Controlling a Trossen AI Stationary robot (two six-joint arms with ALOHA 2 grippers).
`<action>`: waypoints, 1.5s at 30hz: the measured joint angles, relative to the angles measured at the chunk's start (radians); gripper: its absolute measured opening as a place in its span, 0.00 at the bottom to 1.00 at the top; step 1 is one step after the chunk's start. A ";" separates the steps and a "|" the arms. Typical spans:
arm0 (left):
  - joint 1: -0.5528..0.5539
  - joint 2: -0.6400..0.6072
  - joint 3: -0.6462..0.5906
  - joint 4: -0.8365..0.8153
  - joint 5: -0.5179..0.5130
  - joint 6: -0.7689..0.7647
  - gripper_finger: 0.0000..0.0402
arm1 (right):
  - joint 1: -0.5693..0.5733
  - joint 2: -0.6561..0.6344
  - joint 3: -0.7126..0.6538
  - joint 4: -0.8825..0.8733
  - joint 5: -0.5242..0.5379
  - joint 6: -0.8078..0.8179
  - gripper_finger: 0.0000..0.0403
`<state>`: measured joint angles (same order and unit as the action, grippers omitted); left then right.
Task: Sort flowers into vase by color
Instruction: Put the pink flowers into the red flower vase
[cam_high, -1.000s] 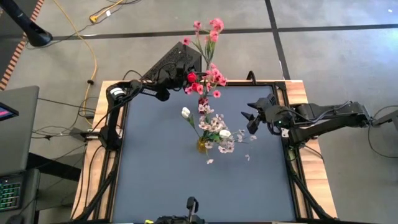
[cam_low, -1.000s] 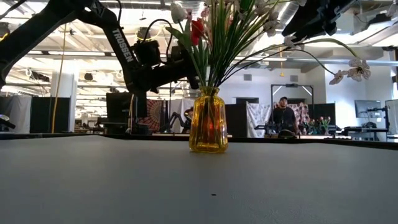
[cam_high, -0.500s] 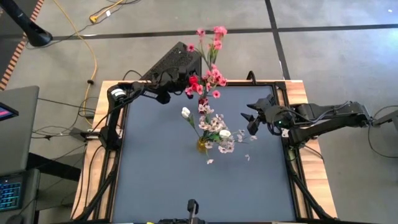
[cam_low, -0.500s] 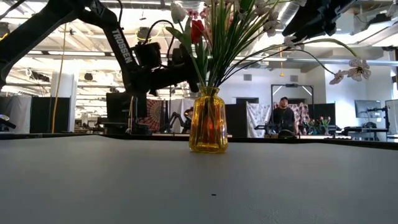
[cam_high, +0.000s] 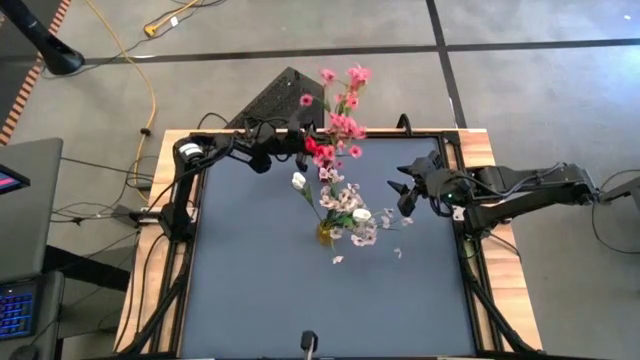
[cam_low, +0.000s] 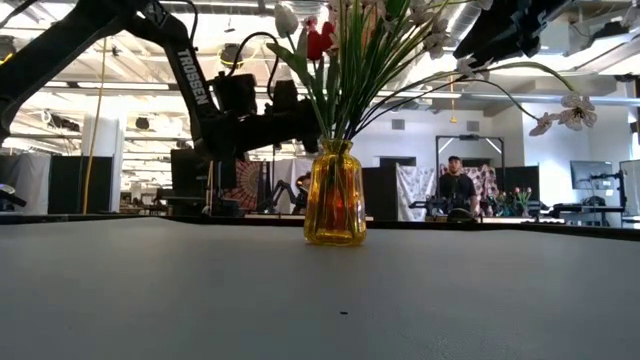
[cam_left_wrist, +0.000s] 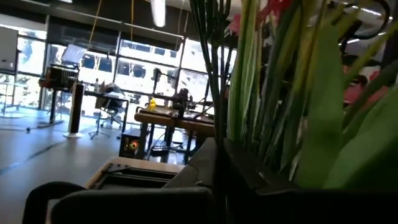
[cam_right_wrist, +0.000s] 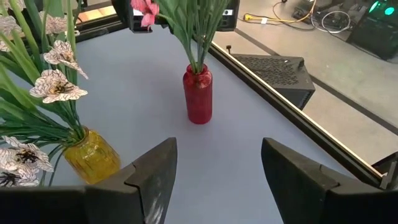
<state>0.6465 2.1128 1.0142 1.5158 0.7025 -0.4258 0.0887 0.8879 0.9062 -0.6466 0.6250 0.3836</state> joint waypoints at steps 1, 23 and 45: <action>-0.001 0.000 0.000 0.000 0.000 0.008 0.00 | 0.000 0.000 0.000 0.001 0.000 0.000 0.65; 0.011 0.000 0.000 -0.164 0.053 0.158 0.00 | 0.000 0.000 0.000 0.005 0.000 0.000 0.65; 0.046 0.000 0.000 -0.202 0.176 0.065 0.00 | 0.000 0.000 0.000 0.004 -0.002 0.001 0.65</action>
<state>0.6922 2.1128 1.0145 1.3140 0.8789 -0.3609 0.0887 0.8879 0.9066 -0.6422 0.6235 0.3843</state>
